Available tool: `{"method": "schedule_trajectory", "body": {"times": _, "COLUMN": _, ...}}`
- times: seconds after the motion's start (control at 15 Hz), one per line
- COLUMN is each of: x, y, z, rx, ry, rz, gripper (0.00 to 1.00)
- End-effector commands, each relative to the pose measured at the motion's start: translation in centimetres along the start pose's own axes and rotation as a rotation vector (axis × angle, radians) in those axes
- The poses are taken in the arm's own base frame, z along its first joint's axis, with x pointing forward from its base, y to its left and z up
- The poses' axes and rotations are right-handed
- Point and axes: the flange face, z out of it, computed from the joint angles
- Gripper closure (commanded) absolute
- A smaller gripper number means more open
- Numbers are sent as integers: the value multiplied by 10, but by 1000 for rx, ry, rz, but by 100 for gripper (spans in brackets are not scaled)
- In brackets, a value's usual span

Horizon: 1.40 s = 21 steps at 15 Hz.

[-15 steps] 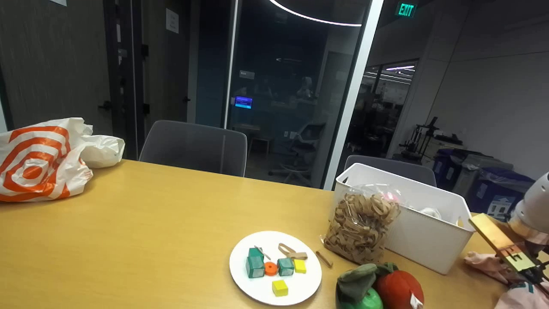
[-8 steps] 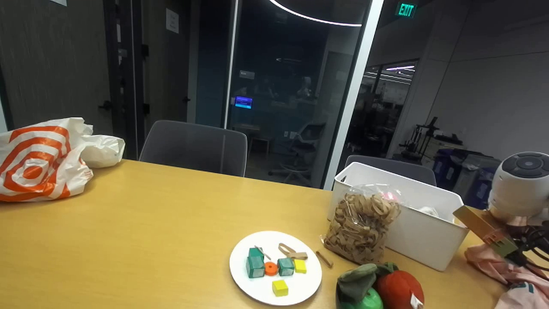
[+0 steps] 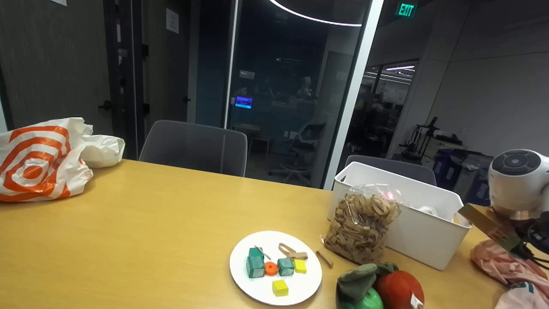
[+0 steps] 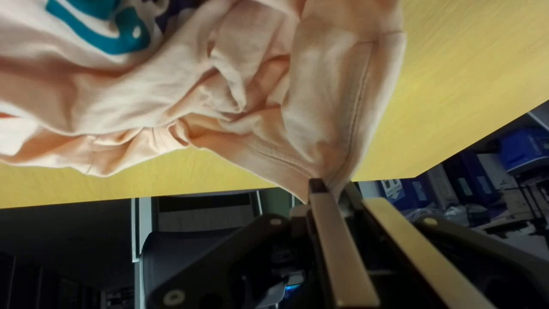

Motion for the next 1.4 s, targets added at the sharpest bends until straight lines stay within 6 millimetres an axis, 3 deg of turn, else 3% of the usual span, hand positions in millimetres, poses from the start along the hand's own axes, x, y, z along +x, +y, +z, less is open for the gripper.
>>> {"method": "schedule_trajectory", "body": {"times": 0.0, "x": 25, "y": -5, "z": 10, "rx": -10, "ry": 77, "rz": -14, "gripper": 92}}
{"method": "schedule_trajectory", "body": {"times": 0.13, "x": 30, "y": -5, "z": 14, "rx": -11, "ry": 84, "rz": -14, "gripper": 90}}
{"method": "schedule_trajectory", "body": {"times": 0.2, "x": 32, "y": -4, "z": 15, "rx": -6, "ry": 82, "rz": -13, "gripper": 65}}
{"method": "schedule_trajectory", "body": {"times": 0.33, "x": 34, "y": -3, "z": 14, "rx": 1, "ry": 83, "rz": -13, "gripper": 64}}
{"method": "schedule_trajectory", "body": {"times": 0.67, "x": 33, "y": -2, "z": 6, "rx": 34, "ry": 84, "rz": -46, "gripper": 26}}
{"method": "schedule_trajectory", "body": {"times": 0.87, "x": 18, "y": 6, "z": -5, "rx": 75, "ry": -35, "rz": -95, "gripper": 2}}
{"method": "schedule_trajectory", "body": {"times": 1.07, "x": 5, "y": 23, "z": -11, "rx": 101, "ry": -179, "rz": -185, "gripper": 0}}
{"method": "schedule_trajectory", "body": {"times": 1.33, "x": -25, "y": 61, "z": -14, "rx": 86, "ry": -338, "rz": -331, "gripper": 0}}
